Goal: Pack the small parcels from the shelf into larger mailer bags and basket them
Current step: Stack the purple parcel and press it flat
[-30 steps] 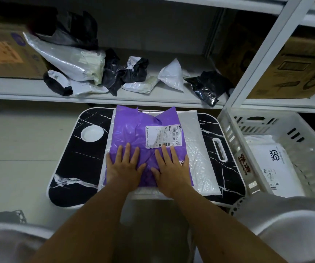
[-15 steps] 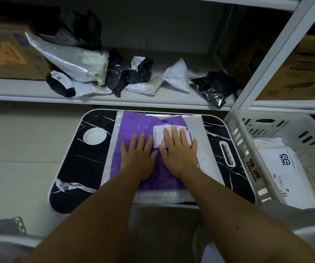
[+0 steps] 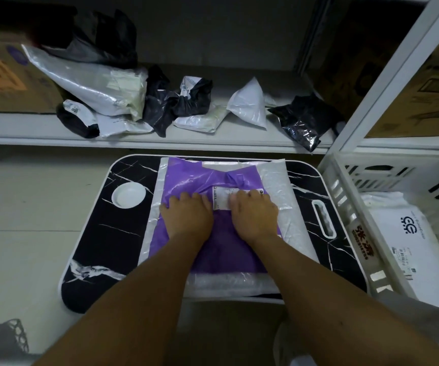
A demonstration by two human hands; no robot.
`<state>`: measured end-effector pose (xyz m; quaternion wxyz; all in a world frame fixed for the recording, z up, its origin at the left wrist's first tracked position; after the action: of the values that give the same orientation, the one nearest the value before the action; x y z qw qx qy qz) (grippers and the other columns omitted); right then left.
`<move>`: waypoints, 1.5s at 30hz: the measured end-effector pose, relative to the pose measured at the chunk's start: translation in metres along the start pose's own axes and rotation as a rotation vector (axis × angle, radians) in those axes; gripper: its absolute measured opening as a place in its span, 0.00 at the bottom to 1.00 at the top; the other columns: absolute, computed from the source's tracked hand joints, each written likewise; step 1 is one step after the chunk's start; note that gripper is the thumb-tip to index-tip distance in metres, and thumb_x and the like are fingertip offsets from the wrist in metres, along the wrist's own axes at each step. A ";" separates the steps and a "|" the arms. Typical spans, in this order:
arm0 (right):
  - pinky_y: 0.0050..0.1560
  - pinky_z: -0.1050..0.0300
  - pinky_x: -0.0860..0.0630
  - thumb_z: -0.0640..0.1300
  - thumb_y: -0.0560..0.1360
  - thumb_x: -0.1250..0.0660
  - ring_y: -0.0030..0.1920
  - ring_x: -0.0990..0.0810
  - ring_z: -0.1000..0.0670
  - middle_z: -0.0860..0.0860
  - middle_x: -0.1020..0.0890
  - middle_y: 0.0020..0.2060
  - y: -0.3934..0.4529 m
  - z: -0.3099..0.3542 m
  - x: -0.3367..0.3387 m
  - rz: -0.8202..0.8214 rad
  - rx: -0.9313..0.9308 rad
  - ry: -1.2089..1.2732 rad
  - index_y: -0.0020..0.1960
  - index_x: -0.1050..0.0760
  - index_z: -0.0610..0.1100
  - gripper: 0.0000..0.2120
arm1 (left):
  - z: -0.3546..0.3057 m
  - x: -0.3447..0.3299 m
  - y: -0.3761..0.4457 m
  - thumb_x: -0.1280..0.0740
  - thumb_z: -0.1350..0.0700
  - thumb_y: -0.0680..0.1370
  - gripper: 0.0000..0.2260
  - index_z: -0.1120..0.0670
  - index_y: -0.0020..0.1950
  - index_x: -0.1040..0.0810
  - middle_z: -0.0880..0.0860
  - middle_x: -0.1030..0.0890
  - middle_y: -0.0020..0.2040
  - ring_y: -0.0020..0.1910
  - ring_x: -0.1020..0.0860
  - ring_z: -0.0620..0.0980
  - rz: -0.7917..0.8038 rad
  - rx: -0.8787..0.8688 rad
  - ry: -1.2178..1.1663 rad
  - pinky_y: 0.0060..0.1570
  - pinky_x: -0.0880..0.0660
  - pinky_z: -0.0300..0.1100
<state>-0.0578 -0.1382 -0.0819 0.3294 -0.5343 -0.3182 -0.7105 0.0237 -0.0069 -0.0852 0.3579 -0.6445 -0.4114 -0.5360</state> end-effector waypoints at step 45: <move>0.71 0.30 0.61 0.64 0.80 0.59 0.78 0.59 0.40 0.50 0.52 0.79 0.039 -0.016 -0.050 0.415 -0.134 -0.052 0.78 0.52 0.61 0.27 | -0.030 -0.054 0.039 0.59 0.40 0.82 0.24 0.41 0.78 0.56 0.51 0.59 0.79 0.77 0.61 0.57 0.247 -0.192 0.120 0.72 0.62 0.61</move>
<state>-0.0246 -0.1668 -0.1303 0.4242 -0.6271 -0.1618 -0.6329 0.0426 -0.0577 -0.1344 0.3817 -0.6883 -0.2539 -0.5622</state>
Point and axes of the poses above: each hand's wrist, its own y-axis towards the middle knuckle, its own x-axis out of the back of the hand, z = x × y, the point moved 8 cm from there along y, towards the middle knuckle
